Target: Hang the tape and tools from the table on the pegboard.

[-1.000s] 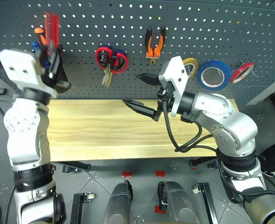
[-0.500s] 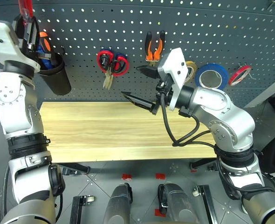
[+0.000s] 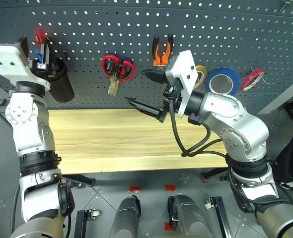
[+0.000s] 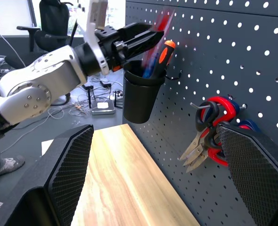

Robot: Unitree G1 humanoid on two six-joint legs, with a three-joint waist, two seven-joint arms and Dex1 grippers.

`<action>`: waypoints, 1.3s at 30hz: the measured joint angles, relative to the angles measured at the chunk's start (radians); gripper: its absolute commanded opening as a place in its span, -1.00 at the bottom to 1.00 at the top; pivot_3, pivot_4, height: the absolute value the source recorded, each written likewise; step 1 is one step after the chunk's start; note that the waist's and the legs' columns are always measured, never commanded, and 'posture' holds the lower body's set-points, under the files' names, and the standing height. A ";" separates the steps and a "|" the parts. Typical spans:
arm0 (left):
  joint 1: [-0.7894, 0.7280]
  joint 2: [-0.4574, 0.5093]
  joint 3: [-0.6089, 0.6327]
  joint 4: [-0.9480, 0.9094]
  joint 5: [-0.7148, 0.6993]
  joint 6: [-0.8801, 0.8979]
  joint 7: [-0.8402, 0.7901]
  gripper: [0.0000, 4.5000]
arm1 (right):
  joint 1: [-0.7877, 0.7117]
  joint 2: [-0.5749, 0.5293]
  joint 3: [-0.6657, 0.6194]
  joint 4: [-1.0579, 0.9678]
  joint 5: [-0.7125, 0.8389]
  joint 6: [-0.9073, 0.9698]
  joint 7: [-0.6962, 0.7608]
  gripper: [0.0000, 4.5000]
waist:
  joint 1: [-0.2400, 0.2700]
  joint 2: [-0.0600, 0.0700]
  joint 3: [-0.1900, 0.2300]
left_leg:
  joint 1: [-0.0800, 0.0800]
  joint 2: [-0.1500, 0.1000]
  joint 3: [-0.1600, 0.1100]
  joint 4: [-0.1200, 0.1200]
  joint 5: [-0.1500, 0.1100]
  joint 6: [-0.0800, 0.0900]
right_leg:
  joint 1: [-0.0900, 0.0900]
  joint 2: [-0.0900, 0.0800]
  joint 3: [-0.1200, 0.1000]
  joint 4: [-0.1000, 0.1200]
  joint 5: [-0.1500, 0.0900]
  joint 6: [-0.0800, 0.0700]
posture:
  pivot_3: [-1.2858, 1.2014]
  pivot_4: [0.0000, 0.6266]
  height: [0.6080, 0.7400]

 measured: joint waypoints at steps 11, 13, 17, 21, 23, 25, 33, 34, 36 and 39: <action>0.121 0.004 -0.136 -0.195 0.044 0.087 -0.058 0.99 | 0.052 -0.057 -0.013 -0.002 0.017 -0.021 0.023 1.00 | 0.010 0.000 -0.049 | 0.001 -0.001 0.001 0.001 0.000 0.000 | 0.000 0.000 0.002 0.003 0.000 0.000 | -0.03 -0.63 1.00; 0.154 0.003 -0.153 -0.222 0.027 0.132 -0.092 0.99 | 0.090 -0.091 -0.025 -0.014 0.021 -0.021 0.031 1.00 | 0.010 0.000 -0.059 | 0.002 -0.001 0.002 0.001 0.000 0.000 | 0.000 0.000 0.003 0.004 0.000 0.000 | -0.03 -0.66 1.00; 0.278 -0.014 -0.124 -0.283 -0.064 0.299 -0.105 0.99 | 0.196 -0.151 -0.062 -0.047 0.021 -0.022 0.033 1.00 | 0.005 0.004 -0.083 | 0.005 0.000 0.002 0.000 0.000 0.000 | 0.001 0.001 0.004 0.007 0.000 0.000 | -0.03 -0.73 1.00; 0.361 -0.040 -0.131 -0.276 -0.022 0.475 0.006 0.99 | 0.309 -0.123 -0.081 -0.061 -0.021 -0.073 -0.040 1.00 | 0.004 0.003 -0.105 | 0.007 0.000 -0.001 0.000 0.000 0.003 | 0.002 0.002 0.003 0.011 0.000 0.000 | -0.02 -0.79 1.00; 0.401 -0.042 -0.135 -0.255 0.031 0.515 0.064 0.99 | 0.416 -0.086 -0.080 -0.039 -0.084 -0.134 -0.115 1.00 | 0.006 0.004 -0.123 | 0.009 0.000 0.000 -0.001 0.000 0.003 | 0.003 0.002 0.005 0.012 0.000 0.000 | -0.02 -0.82 1.00; 0.429 -0.061 -0.135 -0.244 0.038 0.511 0.065 0.99 | 0.505 -0.036 -0.094 0.028 -0.150 -0.206 -0.203 1.00 | 0.010 0.004 -0.133 | 0.010 -0.001 0.002 -0.001 0.001 0.005 | 0.004 0.002 0.006 0.012 0.001 -0.002 | -0.02 -0.85 1.00; 0.504 -0.150 -0.166 -0.178 0.027 0.413 -0.034 0.99 | 0.771 0.001 -0.132 0.349 -0.368 -0.625 -0.371 1.00 | 0.020 0.011 -0.163 | 0.037 0.000 0.003 -0.006 0.002 0.007 | 0.033 0.003 0.006 0.000 0.002 -0.003 | -0.02 -0.92 1.00; 0.505 -0.160 -0.169 -0.169 0.029 0.405 -0.035 0.99 | 0.787 0.009 -0.143 0.385 -0.372 -0.656 -0.377 1.00 | 0.019 0.011 -0.164 | 0.037 0.000 0.003 -0.005 0.002 0.007 | 0.034 0.004 0.006 0.000 0.003 -0.003 | -0.02 -0.92 1.00; 0.505 -0.168 -0.171 -0.139 0.035 0.387 -0.032 0.99 | 0.796 0.033 -0.178 0.455 -0.370 -0.700 -0.399 1.00 | 0.017 0.013 -0.168 | 0.037 0.001 0.003 -0.005 0.002 0.007 | 0.034 0.006 0.007 0.000 0.004 -0.005 | -0.02 -0.94 1.00; 0.503 -0.176 -0.171 -0.109 0.043 0.360 -0.026 0.99 | 0.797 0.036 -0.222 0.525 -0.370 -0.746 -0.413 1.00 | 0.013 0.017 -0.180 | 0.038 0.002 0.003 -0.005 0.002 0.007 | 0.034 0.008 0.009 0.000 0.004 -0.005 | -0.02 -0.95 1.00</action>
